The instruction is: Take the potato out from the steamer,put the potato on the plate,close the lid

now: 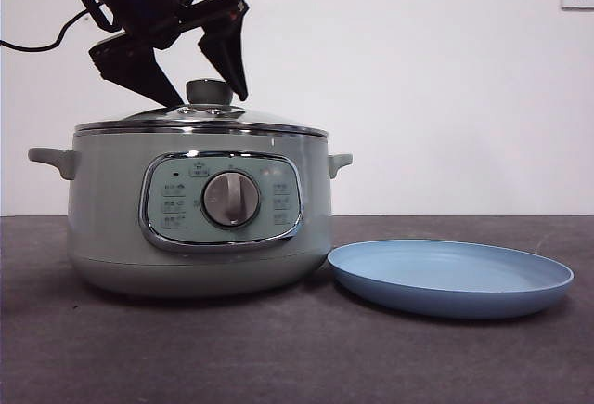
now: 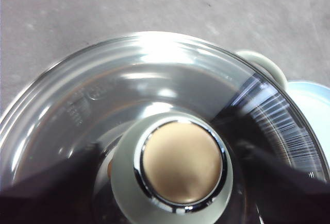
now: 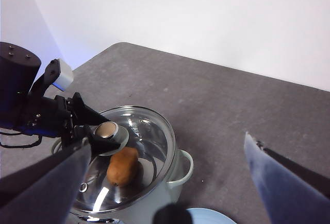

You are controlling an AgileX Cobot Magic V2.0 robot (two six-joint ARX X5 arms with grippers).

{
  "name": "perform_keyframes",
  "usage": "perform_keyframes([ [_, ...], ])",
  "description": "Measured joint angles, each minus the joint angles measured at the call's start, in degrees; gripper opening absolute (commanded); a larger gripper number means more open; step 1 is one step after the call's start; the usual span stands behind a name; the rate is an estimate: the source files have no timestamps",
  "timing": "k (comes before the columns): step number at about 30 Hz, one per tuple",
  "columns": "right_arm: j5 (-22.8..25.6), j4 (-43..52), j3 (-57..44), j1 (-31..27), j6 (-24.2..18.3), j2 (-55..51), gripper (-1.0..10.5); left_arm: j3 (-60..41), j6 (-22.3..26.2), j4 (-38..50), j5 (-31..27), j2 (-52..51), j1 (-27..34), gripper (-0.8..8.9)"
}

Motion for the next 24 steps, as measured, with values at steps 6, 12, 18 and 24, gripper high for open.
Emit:
perform_keyframes([
  [6, 0.0, 0.0, 0.0, 0.0, 0.0, -0.02, 5.0, 0.17, 1.11, 0.17, -0.35, -0.13, -0.59, -0.08],
  [12, 0.0, 0.0, 0.0, 0.0, 0.0, -0.02, 5.0, 0.83, 1.92, -0.85, -0.17, -0.09, -0.68, -0.08],
  [18, 0.0, 0.0, 0.0, 0.0, 0.0, -0.02, 5.0, 6.32, 3.26, -7.78, -0.04, 0.35, -0.68, -0.08],
  [24, -0.02, 0.09, 0.0, 0.0, 0.02, -0.02, 5.0, 17.07, 5.6, -13.27, 0.24, -0.61, -0.7, -0.08],
])
